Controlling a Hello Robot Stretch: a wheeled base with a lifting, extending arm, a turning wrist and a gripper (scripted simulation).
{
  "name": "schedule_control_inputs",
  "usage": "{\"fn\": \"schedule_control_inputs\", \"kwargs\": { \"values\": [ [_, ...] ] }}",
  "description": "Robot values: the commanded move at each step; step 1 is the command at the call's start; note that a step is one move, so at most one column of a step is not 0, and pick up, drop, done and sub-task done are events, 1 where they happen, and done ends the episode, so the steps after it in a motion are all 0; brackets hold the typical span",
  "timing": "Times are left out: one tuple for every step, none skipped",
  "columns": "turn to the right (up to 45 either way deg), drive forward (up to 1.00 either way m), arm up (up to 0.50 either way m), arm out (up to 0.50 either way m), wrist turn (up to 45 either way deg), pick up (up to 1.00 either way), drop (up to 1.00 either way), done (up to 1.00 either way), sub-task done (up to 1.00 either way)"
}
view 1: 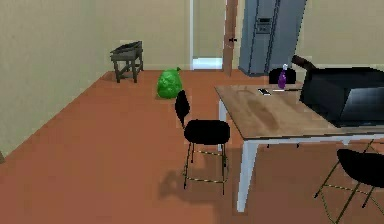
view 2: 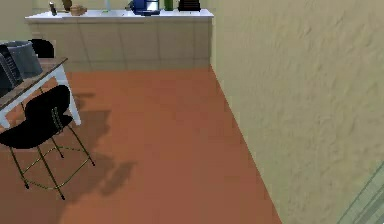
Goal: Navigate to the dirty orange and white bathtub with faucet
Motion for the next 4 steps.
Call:
{"fn": "schedule_control_inputs", "kwargs": {
  "values": [
    [0.0, 0.3, 0.0, 0.0, 0.0, 0.0, 0.0, 0.0, 0.0],
    [-15.0, 0.0, 0.0, 0.0, 0.0, 0.0, 0.0, 0.0, 0.0],
    [0.0, 0.2, 0.0, 0.0, 0.0, 0.0, 0.0, 0.0, 0.0],
    [-6.0, 0.0, 0.0, 0.0, 0.0, 0.0, 0.0, 0.0, 0.0]
  ]
}}
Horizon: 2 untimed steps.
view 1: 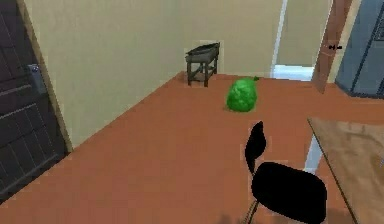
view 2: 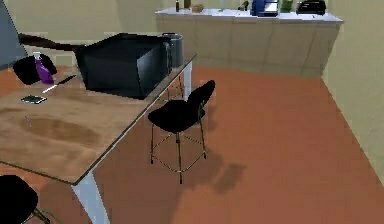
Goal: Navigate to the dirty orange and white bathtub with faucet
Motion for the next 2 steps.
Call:
{"fn": "schedule_control_inputs", "kwargs": {
  "values": [
    [0.0, 0.35, 0.0, 0.0, 0.0, 0.0, 0.0, 0.0, 0.0],
    [-45.0, 0.0, 0.0, 0.0, 0.0, 0.0, 0.0, 0.0, 0.0]
  ]
}}
